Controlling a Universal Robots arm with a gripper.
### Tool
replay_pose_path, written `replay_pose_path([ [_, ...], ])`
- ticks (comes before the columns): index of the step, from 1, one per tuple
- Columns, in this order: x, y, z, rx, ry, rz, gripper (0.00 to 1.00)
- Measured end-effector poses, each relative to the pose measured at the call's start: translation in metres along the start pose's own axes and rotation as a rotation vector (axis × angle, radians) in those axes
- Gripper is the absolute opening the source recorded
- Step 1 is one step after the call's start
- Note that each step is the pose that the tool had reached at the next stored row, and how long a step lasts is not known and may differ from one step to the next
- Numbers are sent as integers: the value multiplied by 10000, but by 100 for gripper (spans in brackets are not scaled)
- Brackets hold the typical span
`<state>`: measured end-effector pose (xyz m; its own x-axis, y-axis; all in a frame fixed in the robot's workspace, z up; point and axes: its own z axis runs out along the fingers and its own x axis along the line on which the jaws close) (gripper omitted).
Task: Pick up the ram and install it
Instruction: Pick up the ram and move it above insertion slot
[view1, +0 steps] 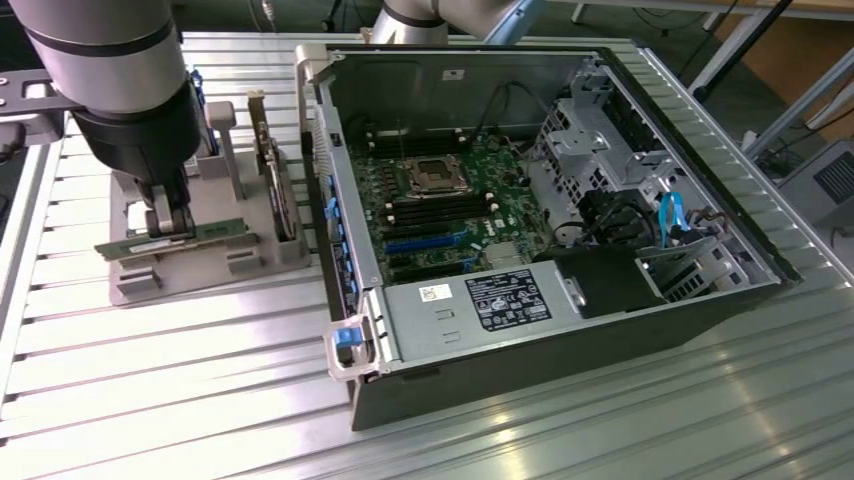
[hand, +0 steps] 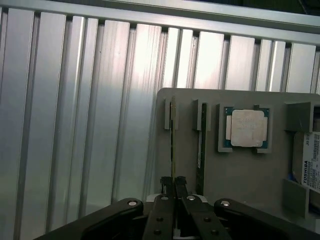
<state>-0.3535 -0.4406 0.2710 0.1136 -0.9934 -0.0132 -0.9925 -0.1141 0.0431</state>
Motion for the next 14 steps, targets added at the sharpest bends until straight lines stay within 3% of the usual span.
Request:
replay_pose_path([
  [14, -2, 8, -185, 0, 0, 0, 12],
])
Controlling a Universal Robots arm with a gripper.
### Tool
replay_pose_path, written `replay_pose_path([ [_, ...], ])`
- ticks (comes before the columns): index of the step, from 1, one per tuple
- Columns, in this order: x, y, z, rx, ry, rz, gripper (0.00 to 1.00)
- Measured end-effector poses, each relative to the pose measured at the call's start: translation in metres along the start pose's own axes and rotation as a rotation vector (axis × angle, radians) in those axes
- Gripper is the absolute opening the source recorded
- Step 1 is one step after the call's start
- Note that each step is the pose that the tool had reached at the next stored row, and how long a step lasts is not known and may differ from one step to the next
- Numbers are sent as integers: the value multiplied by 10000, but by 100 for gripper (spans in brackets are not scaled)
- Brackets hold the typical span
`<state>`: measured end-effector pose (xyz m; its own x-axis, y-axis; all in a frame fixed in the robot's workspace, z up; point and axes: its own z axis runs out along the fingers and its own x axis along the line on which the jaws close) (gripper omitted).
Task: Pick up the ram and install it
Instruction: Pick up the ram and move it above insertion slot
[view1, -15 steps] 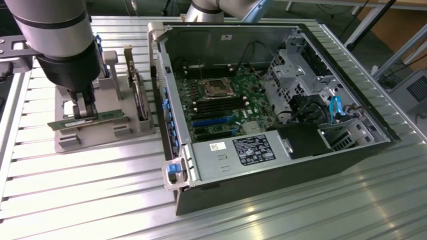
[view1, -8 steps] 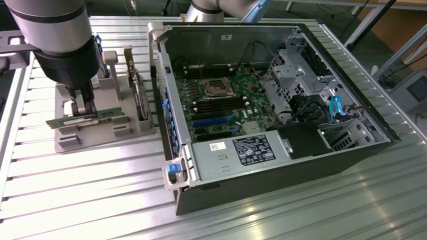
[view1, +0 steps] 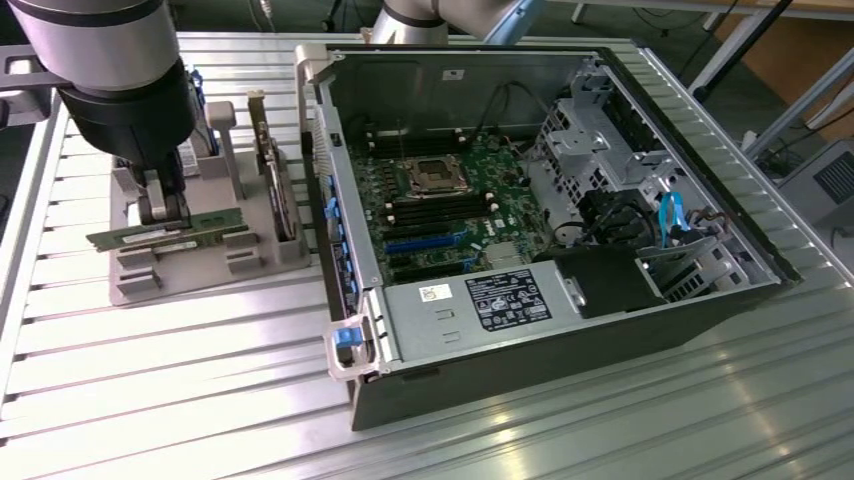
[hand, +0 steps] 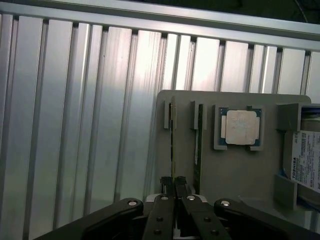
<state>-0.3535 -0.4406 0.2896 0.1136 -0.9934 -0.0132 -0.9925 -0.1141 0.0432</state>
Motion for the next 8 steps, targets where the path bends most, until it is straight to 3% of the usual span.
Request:
replay_pose_path([
  [8, -1, 5, -115, 0, 0, 0, 12],
])
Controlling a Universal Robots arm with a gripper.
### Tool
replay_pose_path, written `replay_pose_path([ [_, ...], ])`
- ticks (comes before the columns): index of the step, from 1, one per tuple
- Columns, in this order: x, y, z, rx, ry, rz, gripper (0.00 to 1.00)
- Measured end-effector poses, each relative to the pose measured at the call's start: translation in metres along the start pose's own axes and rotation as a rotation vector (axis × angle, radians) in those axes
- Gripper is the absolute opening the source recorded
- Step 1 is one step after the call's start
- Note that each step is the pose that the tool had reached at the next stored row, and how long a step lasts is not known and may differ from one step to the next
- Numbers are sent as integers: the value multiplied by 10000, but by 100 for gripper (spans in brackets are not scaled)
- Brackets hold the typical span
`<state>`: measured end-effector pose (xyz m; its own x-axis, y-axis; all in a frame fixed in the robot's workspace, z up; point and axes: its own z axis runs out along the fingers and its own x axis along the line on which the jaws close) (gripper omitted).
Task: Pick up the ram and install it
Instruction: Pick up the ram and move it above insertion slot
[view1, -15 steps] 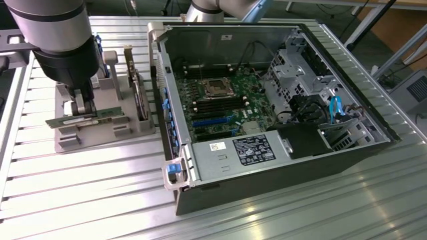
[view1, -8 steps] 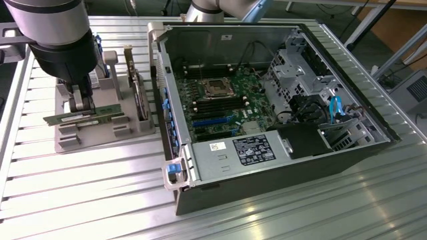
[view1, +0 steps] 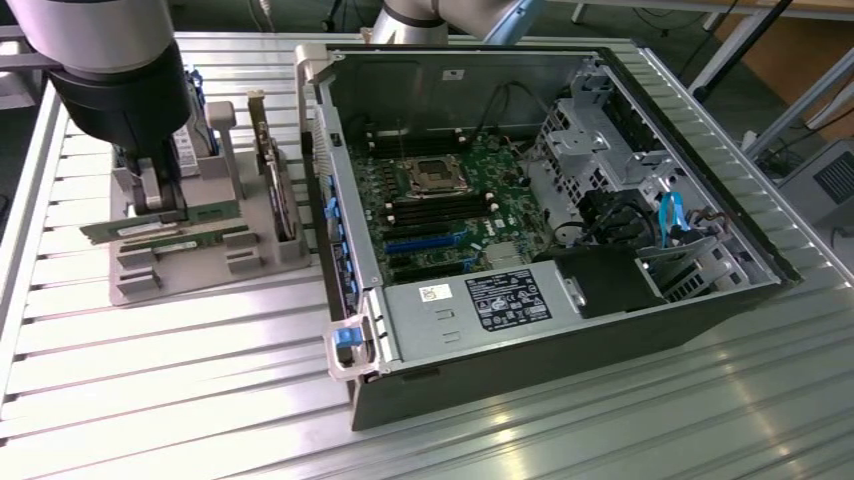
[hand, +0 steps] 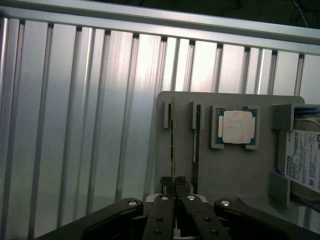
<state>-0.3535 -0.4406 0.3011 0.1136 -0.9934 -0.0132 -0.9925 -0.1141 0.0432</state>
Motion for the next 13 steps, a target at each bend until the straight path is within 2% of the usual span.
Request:
replay_pose_path([
  [13, -3, 9, -214, 0, 1, 0, 12],
])
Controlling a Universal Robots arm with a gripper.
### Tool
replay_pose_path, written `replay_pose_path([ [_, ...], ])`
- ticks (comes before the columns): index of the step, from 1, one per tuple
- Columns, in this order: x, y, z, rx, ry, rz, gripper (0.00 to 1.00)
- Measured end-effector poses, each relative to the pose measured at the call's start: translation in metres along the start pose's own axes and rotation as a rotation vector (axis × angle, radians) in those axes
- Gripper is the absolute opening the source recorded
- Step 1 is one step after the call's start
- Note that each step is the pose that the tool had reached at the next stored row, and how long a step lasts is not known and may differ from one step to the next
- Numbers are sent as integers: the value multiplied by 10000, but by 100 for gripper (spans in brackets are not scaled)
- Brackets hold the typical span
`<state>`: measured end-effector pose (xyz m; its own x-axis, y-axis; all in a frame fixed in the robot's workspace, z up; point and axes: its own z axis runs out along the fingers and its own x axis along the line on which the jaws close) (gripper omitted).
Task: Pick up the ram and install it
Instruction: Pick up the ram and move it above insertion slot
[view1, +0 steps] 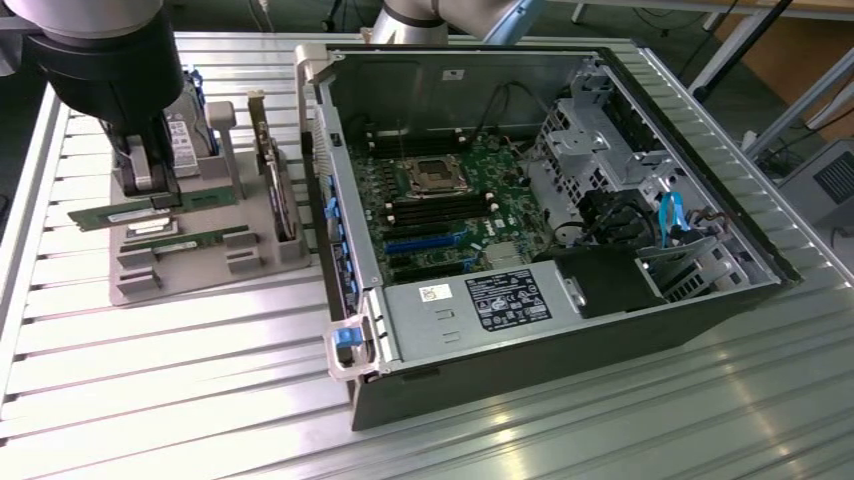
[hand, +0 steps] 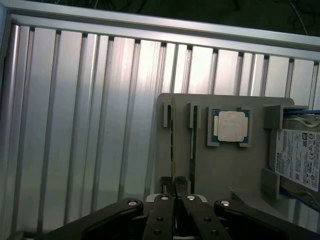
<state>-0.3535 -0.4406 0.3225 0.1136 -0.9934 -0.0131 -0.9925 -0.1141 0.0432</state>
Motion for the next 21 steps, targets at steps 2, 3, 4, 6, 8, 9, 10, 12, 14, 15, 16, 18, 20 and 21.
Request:
replay_pose_path([
  [2, 0, 1, -15, -1, 1, 0, 12],
  [3, 0, 1, -25, 0, 1, 0, 12],
  [4, 0, 2, -36, 0, 2, 0, 12],
  [6, -1, 3, -82, 0, 2, 0, 12],
  [8, -1, 5, -111, 0, 2, 0, 12],
  [9, -2, 5, -123, 1, 2, 0, 12],
  [10, -2, 6, -142, 0, 2, 0, 12],
  [12, -2, 7, -173, 1, 2, 0, 12],
  [14, -3, 9, -200, 0, 3, 0, 12],
  [15, -3, 9, -210, 0, 5, 0, 12],
  [16, -3, 9, -220, 0, 6, 0, 12],
  [18, -3, 10, -233, 0, 7, 0, 12],
  [20, -3, 10, -244, 0, 9, 0, 12],
  [21, -3, 11, -250, 0, 9, 0, 12],
])
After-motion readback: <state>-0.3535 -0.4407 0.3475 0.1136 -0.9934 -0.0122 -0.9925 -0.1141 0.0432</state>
